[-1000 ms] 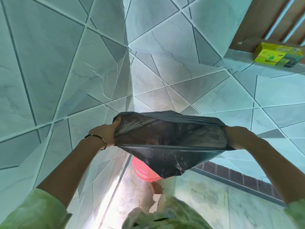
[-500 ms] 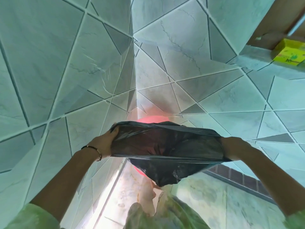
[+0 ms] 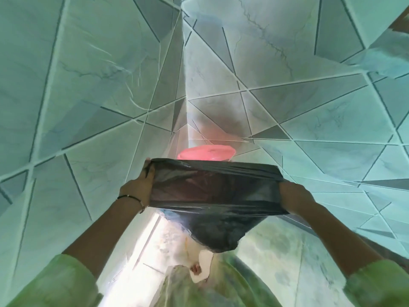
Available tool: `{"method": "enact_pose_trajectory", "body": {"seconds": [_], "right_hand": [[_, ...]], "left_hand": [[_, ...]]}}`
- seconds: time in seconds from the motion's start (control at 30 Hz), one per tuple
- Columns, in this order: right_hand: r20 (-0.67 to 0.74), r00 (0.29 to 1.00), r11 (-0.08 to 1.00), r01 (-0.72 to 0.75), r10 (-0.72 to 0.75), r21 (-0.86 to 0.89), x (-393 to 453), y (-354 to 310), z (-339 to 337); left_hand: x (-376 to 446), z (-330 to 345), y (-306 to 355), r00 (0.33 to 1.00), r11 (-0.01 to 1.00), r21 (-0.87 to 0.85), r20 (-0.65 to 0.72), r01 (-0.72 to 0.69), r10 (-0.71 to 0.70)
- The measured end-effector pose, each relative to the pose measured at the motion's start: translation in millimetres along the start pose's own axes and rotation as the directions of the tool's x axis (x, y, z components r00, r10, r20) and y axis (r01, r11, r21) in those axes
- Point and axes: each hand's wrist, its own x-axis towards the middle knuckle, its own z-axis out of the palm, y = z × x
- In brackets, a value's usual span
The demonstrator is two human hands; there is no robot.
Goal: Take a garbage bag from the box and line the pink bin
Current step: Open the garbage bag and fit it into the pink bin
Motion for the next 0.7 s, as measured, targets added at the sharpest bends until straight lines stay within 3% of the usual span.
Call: {"method": "enact_pose_trajectory", "body": {"seconds": [0.1, 0.2, 0.27, 0.37, 0.47, 0.7], "right_hand": [[-0.080, 0.997, 0.996, -0.006, 0.013, 0.086, 16, -5, 8], [-0.068, 0.993, 0.977, -0.077, 0.092, 0.198, 37, -9, 24], [-0.076, 0.995, 0.981, -0.050, 0.066, 0.189, 48, -14, 37], [0.030, 0.999, 0.998, 0.040, -0.042, 0.047, 75, -29, 72], [0.150, 0.986, 0.992, 0.056, -0.073, 0.115, 99, -47, 114], [0.022, 0.979, 0.878, -0.193, 0.204, 0.437, 160, -55, 178]], "left_hand": [[11, 11, -2, 0.999, 0.999, -0.035, -0.026, 0.033, -0.034], [24, 26, -5, 0.998, 0.996, -0.073, -0.028, 0.057, -0.059], [30, 41, -5, 0.997, 0.995, -0.069, -0.008, 0.077, -0.078], [48, 77, -5, 0.985, 0.985, -0.060, 0.078, 0.161, -0.156], [59, 111, -2, 0.956, 0.963, -0.083, 0.168, 0.257, -0.241], [103, 193, 13, 0.964, 0.966, -0.103, 0.154, 0.236, -0.219]]}}
